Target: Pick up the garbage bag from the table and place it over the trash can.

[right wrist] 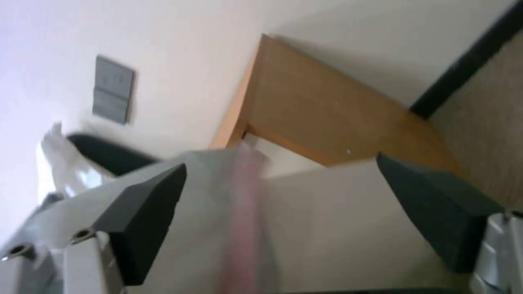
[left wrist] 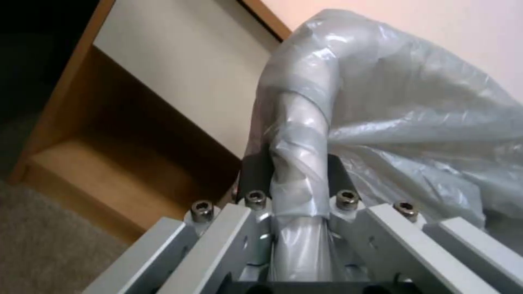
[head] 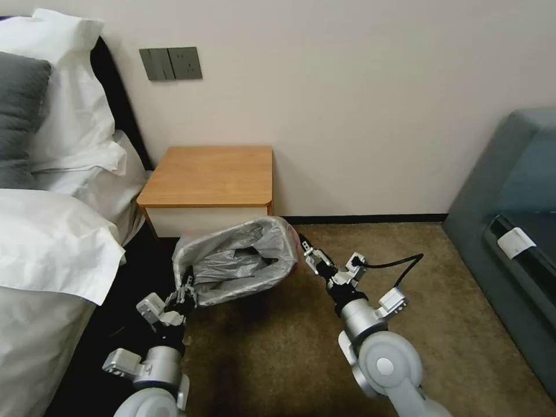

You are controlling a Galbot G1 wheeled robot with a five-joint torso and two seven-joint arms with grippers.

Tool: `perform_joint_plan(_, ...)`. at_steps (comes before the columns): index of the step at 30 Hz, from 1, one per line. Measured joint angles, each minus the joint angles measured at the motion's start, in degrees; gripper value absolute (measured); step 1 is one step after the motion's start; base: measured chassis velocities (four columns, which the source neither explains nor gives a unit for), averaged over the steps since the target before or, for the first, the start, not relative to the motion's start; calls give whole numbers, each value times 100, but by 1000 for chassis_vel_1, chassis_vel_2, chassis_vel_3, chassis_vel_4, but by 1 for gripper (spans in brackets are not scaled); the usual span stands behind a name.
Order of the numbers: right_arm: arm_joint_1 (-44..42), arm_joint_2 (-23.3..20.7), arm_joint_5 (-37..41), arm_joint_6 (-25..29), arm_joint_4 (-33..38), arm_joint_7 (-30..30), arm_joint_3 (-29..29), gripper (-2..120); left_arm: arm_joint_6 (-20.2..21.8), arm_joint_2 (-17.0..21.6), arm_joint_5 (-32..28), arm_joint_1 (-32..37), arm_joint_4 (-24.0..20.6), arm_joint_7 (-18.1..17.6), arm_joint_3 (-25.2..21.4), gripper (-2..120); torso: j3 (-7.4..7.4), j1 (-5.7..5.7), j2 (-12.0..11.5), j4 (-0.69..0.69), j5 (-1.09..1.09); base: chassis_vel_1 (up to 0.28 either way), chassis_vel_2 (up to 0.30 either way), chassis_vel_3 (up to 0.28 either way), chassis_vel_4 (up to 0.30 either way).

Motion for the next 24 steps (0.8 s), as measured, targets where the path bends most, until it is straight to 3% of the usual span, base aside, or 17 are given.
perform_joint_plan(2, -82, 229, -95, 88, -110, -143, -22, 89, 0, -14, 29, 9, -12, 0, 12, 7, 0, 0, 0, 0, 0, 0, 0, 0, 0)
perform_joint_plan(9, -173, 218, -661, 320, -50, -550, -134, 100, -6, 6, 291, 7, 34, -1, -14, 7, 0, 0, 0, 0, 1, 0, 0, 0, 0)
perform_joint_plan(12, -219, -167, -1371, 327, 379, -756, -294, 100, 12, 64, 786, 8, 133, -60, -13, 7, 0, 0, 0, 0, 1, 0, 0, 0, 0)
perform_joint_plan(16, -219, -532, -1981, 277, 575, -853, -440, 100, 41, 76, 1020, 8, 170, -93, 25, 7, 0, 0, 0, -1, 1, 0, 0, 0, 0)
perform_joint_plan(18, -147, -1053, -2614, 218, 739, -906, -656, 100, 79, 82, 1276, 14, 188, -148, 59, 7, 0, 0, 0, -1, 2, 0, 0, 0, 0)
perform_joint_plan(22, 5, -1536, -3102, 126, 899, -975, -902, 99, 108, 93, 1577, 35, 197, -194, 97, 7, 0, 0, 0, 0, 2, 0, 0, 0, 0)
perform_joint_plan(24, 243, -1996, -3551, 13, 1100, -1179, -1171, 92, 139, 102, 1829, 50, 200, -231, 134, 7, 0, 0, 0, -1, 2, 0, 0, 0, 0)
